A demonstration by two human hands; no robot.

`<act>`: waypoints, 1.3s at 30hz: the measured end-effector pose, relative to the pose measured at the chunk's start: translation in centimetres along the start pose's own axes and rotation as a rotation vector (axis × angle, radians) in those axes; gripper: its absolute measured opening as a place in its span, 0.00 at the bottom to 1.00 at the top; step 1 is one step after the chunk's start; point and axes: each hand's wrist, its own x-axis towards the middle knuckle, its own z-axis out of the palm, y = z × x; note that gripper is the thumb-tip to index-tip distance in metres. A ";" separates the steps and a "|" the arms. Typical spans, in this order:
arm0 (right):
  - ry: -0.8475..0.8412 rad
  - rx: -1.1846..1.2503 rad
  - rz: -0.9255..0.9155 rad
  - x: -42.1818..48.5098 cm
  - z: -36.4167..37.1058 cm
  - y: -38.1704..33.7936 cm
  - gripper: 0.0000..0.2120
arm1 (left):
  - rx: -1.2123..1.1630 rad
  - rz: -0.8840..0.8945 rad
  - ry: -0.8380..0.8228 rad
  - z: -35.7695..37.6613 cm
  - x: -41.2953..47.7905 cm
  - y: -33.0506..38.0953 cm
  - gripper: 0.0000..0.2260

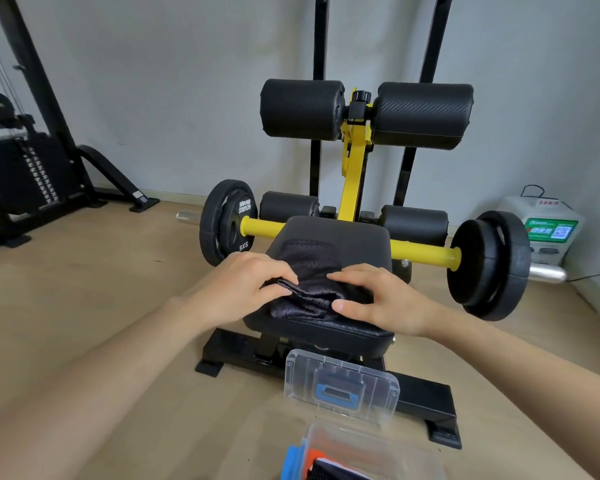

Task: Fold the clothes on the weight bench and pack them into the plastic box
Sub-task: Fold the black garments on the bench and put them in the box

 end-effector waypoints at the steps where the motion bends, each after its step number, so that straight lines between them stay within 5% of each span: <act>1: -0.016 -0.065 -0.008 0.0 0.2 -0.1 0.28 | 0.005 -0.021 -0.028 0.0 -0.3 -0.6 0.10; 7: -0.031 -0.176 0.049 0.3 0.9 -0.5 0.32 | -0.068 -0.048 -0.149 0.7 -1.8 -1.0 0.25; 14: 0.039 -0.271 -0.055 0.4 1.3 -0.5 0.34 | 0.001 0.026 -0.017 1.1 -1.6 0.0 0.12; 20: 0.020 0.007 -0.127 -1.1 -0.7 0.7 0.35 | -0.077 0.028 0.172 2.2 -1.3 3.0 0.07; 24: 0.033 0.080 -0.195 -2.0 -0.5 0.4 0.22 | -0.129 0.008 0.218 3.6 -0.8 4.8 0.09; 28: -0.025 0.217 -0.040 -2.4 -1.0 0.9 0.13 | -0.217 0.038 0.051 2.9 -0.6 4.8 0.13; 34: 0.195 0.197 0.098 -1.7 0.5 0.5 0.08 | 0.090 -0.155 0.239 2.6 0.8 2.7 0.07; 39: 0.314 0.183 0.284 -0.9 1.4 -0.6 0.23 | 0.115 -0.388 0.134 3.1 2.0 1.4 0.15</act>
